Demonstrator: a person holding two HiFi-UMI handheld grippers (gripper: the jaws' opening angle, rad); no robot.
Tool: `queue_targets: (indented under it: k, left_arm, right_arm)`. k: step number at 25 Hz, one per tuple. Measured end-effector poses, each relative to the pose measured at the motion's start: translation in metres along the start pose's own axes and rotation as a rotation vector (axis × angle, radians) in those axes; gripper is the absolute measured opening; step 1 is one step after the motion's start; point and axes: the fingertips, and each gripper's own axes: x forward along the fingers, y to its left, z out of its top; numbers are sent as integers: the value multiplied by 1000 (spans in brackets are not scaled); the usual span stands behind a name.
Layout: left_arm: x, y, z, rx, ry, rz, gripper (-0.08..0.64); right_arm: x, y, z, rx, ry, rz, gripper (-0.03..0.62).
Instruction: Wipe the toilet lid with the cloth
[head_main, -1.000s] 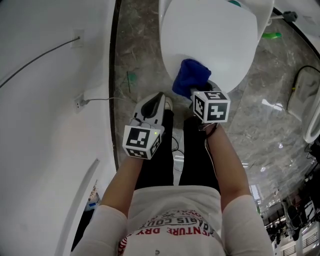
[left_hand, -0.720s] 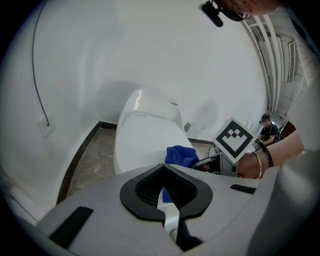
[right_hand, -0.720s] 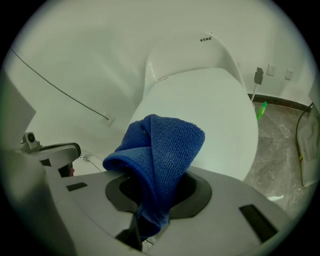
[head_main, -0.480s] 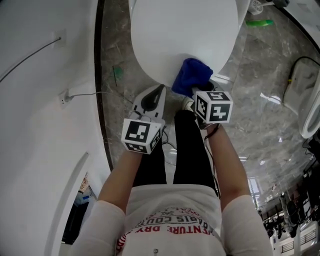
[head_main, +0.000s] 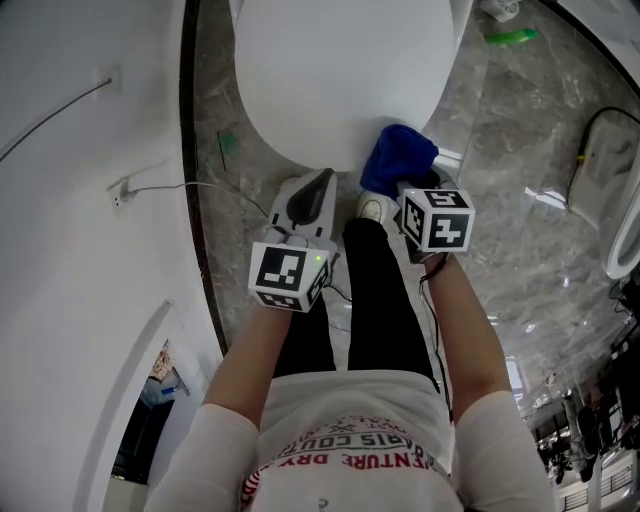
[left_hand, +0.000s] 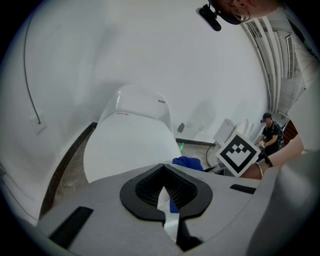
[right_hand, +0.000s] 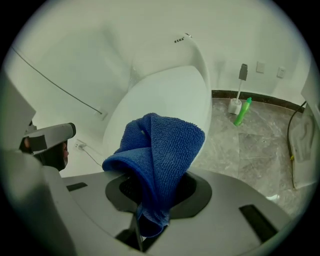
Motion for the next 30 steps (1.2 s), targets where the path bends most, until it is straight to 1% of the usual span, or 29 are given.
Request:
queue_targets:
  k: [3, 6, 8, 10, 13, 16, 18, 21, 24, 30]
  left_arm:
    - [0, -8, -6, -21, -14, 3, 6]
    - [-5, -16, -16, -72, -32, -19, 6]
    - [-11, -21, -21, -85, -33, -24, 6]
    - [-19, -23, -23, -77, -31, -20, 6]
    - [-32, -19, -28, -60, -5, 0, 6]
    - [-49, -9, -25, -63, 2, 0, 6]
    - [-62, -2, -13, -59, -17, -17, 6]
    - [-90, 8, 14, -9, -58, -47, 6]
    - [-128, 20, 44, 34, -111, -57, 6]
    - [-204, 35, 110, 57, -202, -79, 6]
  right_arm:
    - [0, -11, -11, 3, 21, -15, 87]
    - [-3, -23, -29, 14, 56, -57, 87]
    - [-11, -28, -37, 37, 57, -76, 87]
    - [-23, -29, -39, 78, 34, -80, 87]
    - [-43, -16, -37, 133, -25, -77, 87]
    - [-61, 9, -29, 143, -87, -84, 87]
    - [-74, 30, -18, 132, -136, -92, 87]
    - [-98, 64, 2, 121, -232, -117, 87]
    - [-130, 99, 18, 104, -314, -156, 87]
    - [-209, 152, 52, 53, -427, -257, 87]
